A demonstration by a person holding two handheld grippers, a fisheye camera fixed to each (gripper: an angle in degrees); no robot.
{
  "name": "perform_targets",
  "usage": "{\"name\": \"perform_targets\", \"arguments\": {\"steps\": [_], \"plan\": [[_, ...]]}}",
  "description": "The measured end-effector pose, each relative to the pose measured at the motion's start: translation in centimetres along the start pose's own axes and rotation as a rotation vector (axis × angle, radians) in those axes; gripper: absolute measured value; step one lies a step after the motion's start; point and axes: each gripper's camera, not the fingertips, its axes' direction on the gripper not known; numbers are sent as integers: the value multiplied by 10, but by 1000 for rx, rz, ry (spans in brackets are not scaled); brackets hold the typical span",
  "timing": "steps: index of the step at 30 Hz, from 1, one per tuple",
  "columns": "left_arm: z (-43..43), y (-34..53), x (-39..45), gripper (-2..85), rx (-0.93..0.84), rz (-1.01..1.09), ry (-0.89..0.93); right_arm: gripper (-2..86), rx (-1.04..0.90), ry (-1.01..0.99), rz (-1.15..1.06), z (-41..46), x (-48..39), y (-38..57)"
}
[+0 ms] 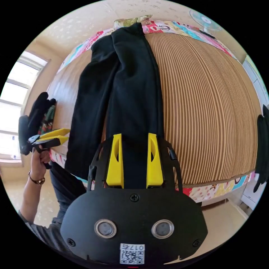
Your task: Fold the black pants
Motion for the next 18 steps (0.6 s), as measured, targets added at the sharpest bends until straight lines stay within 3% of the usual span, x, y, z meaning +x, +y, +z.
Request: {"name": "perform_targets", "arguments": {"steps": [3,6,7,11,14,18], "plan": [[1,15,5,135,68,1,73,69,93,40,-34,-4,-14,27],[19,20,16,60,-105,83,123,44,15,2,-51,-12,-21,31],[16,25,18,56,-86,99,116,39,-31,-23,-53,-16,-21,32],[-6,76,25,41,-169,266,156,29,-207,-258,-89,-23,-13,51],[-31,113,12,40,-221,358,350,24,-324,-466,-123,-17,-7,83],[-66,138,-24,40,-255,319,486,20,-329,-555,-140,-15,-10,129]]}}
